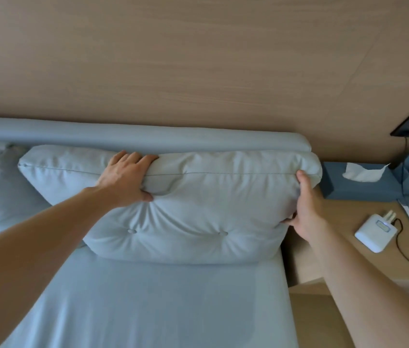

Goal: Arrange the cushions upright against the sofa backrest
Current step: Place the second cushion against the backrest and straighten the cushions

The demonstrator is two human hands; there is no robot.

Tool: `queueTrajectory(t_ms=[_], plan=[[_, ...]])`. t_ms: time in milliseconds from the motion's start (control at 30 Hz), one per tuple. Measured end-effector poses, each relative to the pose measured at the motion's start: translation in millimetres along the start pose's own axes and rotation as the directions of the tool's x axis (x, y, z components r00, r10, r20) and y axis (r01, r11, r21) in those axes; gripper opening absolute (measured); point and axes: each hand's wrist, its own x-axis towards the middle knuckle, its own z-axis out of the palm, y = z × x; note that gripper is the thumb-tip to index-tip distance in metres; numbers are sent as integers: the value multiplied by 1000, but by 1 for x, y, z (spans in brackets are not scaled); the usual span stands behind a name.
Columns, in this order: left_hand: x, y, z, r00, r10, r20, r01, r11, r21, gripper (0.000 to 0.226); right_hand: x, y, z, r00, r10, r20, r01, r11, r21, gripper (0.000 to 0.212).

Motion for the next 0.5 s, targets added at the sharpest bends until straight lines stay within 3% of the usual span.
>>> queueTrajectory(t_ms=[233,333,400,500], plan=[[-2,5,-4,999,-18,46,17,1000,26,127,2,-1,-1,998,-15,-62,12,999,-49,89],[-7,7,-7,997,-34,68,32,999,37,132,-2,2,1,955,-183,-235,129,966,-226,103],[-12,3,-10,997,-29,76,27,999,20,137,-6,6,3,817,-450,-361,259,844,-469,101],[-29,-12,-20,999,8,52,-6,999,-35,140,-38,14,26,529,-837,-140,571,473,-671,77]])
